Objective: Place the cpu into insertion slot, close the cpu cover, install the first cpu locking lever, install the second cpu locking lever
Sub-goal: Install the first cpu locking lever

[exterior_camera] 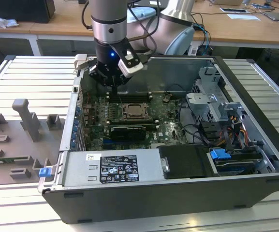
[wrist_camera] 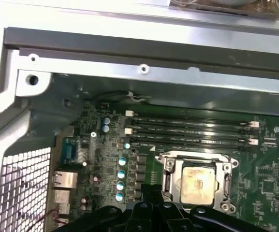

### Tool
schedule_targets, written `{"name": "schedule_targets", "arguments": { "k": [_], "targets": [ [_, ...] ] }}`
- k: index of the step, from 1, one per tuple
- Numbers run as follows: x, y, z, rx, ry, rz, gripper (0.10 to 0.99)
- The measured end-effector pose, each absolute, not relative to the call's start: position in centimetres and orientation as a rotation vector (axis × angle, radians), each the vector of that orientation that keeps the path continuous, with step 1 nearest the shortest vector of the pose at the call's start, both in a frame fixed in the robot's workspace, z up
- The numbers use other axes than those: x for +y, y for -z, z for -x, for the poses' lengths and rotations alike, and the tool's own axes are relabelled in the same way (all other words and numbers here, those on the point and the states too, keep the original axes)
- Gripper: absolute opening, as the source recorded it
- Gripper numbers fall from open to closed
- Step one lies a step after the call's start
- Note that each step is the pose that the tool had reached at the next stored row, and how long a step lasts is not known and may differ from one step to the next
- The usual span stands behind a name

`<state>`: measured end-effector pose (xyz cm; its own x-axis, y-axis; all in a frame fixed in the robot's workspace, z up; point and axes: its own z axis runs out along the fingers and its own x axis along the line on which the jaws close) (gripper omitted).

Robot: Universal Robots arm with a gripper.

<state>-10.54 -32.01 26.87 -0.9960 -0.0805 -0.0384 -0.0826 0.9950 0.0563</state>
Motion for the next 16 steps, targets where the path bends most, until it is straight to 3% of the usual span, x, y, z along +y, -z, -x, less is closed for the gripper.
{"name": "schedule_targets", "arguments": {
  "k": [10, 16],
  "targets": [
    [-29.5, -25.9, 10.9, 3.101, -0.099, 0.127, 0.106],
    [-29.4, -25.9, 9.9, 3.103, -0.099, 0.125, 0.106]
  ]
}}
